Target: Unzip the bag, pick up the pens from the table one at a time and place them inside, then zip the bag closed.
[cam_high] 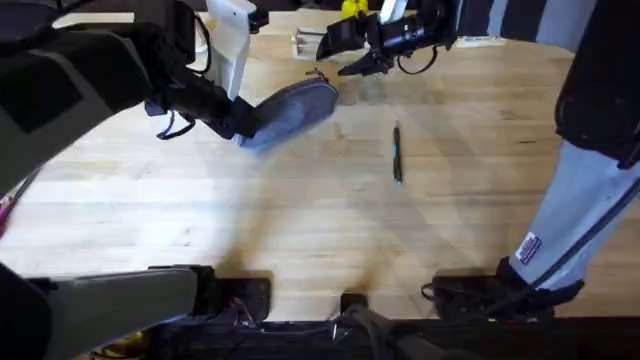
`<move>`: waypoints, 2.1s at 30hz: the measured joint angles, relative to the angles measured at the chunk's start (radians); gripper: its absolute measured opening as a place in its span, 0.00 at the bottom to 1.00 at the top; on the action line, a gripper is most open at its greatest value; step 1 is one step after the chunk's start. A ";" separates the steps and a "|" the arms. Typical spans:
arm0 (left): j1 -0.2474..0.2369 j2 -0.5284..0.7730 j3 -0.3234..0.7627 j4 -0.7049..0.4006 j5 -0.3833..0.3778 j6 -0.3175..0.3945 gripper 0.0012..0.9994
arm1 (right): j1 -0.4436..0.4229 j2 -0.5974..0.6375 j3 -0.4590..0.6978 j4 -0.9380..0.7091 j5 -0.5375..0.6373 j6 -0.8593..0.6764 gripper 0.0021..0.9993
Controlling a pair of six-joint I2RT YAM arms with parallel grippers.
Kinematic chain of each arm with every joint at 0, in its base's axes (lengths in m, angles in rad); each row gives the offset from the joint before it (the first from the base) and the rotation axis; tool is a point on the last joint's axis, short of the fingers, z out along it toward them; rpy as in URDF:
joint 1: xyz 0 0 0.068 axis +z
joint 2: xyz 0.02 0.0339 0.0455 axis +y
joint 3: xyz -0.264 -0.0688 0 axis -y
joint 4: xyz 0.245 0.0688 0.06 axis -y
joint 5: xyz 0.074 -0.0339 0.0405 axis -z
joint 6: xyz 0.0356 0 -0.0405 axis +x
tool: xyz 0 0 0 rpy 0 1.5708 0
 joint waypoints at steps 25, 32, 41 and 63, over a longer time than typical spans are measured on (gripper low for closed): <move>0.000 0.000 0.000 0.000 0.000 0.000 0.04 | 0.123 -0.017 0.166 -0.251 0.268 -0.237 0.95; 0.000 0.000 0.000 0.000 0.000 0.000 0.04 | 0.123 0.002 0.165 -0.248 0.271 -0.237 0.94; 0.000 0.000 0.000 0.000 0.000 0.000 0.04 | 0.126 0.012 0.166 -0.246 0.271 -0.237 0.88; 0.000 0.000 0.000 0.000 0.000 0.000 0.04 | 0.151 0.016 0.166 -0.253 0.286 -0.237 0.27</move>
